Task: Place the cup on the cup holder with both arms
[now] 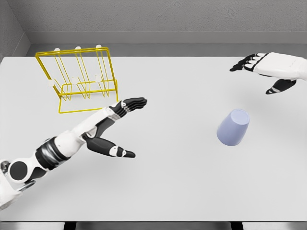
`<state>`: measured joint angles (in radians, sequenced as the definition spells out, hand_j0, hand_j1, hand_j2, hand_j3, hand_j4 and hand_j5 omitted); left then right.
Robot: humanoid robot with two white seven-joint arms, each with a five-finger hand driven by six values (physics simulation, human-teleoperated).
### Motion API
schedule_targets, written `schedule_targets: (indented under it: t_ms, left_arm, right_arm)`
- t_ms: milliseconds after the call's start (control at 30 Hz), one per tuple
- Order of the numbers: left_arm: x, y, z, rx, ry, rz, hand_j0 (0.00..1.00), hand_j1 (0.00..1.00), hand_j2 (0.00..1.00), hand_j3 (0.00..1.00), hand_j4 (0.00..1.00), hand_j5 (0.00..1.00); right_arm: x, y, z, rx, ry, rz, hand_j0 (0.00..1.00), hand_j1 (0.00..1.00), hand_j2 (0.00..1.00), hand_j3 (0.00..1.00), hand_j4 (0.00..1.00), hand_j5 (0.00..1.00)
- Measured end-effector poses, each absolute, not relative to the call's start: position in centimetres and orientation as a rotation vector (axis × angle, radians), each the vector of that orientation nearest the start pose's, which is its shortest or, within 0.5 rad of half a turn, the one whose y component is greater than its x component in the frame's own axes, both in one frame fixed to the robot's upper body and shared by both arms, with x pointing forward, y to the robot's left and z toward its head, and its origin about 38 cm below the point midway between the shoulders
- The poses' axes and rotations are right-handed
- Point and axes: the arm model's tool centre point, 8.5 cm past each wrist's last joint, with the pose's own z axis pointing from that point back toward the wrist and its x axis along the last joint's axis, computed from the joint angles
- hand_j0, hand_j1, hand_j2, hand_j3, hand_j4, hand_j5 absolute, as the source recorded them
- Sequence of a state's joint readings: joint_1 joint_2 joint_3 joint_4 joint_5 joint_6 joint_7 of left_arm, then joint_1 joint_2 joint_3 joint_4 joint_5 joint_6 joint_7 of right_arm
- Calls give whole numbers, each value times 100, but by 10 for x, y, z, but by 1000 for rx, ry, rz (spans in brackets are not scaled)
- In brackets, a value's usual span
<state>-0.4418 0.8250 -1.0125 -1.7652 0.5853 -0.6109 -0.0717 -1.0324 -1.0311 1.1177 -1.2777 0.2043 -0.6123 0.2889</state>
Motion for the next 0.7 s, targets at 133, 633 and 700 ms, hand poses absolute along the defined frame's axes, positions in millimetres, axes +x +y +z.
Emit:
schedule_targets:
  t_ms: [133, 633, 700]
  left_arm:
    - [331, 201, 164, -695, -1836, -892, 100, 100, 100, 100, 100, 100]
    - [339, 188, 162, -718, -1759, -830, 100, 100, 100, 100, 100, 100]
    - [339, 188, 159, -714, -1739, -827, 100, 100, 100, 100, 100, 100]
  right_arm:
    - [457, -369, 260, -504, -1347, 2034, 100, 100, 100, 100, 100, 100]
    - [457, -365, 252, -487, -1358, 2026, 100, 100, 100, 100, 100, 100]
    - [455, -368, 249, -454, -1355, 1997, 100, 100, 100, 100, 100, 100]
